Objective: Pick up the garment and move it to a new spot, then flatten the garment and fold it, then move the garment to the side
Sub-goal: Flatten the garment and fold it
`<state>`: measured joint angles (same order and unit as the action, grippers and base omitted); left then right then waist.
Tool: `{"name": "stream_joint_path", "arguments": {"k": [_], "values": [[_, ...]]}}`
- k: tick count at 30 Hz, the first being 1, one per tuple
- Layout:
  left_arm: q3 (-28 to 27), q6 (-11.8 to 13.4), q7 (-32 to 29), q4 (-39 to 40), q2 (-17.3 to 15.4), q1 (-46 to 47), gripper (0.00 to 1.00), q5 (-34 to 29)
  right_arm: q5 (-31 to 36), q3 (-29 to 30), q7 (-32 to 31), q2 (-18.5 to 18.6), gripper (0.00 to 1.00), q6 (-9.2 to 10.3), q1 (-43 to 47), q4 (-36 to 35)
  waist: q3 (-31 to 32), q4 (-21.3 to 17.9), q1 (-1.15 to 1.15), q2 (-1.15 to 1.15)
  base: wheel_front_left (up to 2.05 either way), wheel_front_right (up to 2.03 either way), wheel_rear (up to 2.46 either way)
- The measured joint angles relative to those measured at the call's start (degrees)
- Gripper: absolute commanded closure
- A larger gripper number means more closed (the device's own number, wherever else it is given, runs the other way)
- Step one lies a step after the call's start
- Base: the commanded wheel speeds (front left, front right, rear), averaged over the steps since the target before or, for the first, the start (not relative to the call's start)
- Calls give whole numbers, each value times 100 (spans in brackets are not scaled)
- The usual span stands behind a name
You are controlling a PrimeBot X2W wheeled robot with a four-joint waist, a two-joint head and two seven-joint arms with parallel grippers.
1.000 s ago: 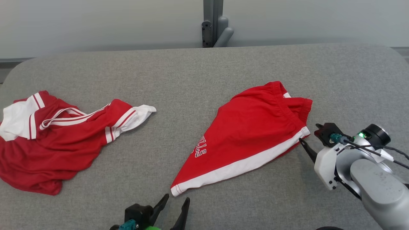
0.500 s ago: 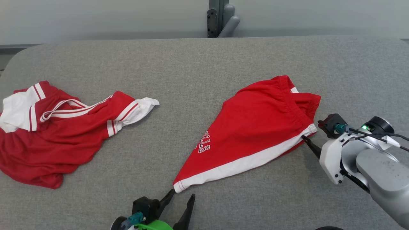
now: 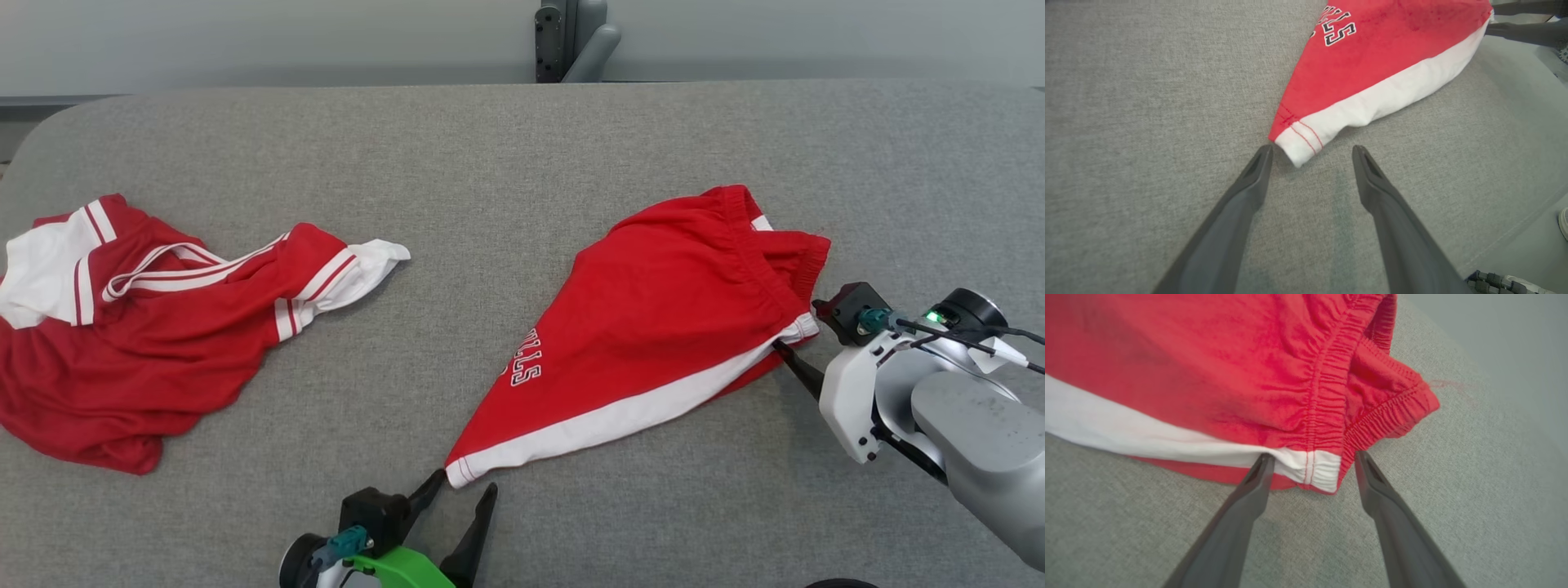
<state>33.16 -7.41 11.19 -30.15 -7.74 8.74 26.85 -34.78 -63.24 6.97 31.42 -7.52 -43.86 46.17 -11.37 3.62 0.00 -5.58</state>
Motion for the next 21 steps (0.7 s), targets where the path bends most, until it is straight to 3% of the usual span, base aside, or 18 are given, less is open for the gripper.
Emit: {"name": "stream_joint_path", "arguments": {"k": [8,10,16,21], "values": [[144,0,109,-221,-9,167,0,123,-357,-431,170,-93,0,0,-91,120,-39,15,0,0,0,0,0],[179,0,142,-272,-9,210,0,143,-434,-515,205,-115,12,0,-118,137,-42,3,0,0,0,0,0],[260,1,226,-431,-10,326,0,240,-650,-753,279,-132,33,0,-214,226,-55,-41,0,0,0,0,0],[361,0,286,-538,-7,431,3,298,-753,-849,302,-149,62,0,-236,246,-73,-70,0,0,0,0,0]]}}
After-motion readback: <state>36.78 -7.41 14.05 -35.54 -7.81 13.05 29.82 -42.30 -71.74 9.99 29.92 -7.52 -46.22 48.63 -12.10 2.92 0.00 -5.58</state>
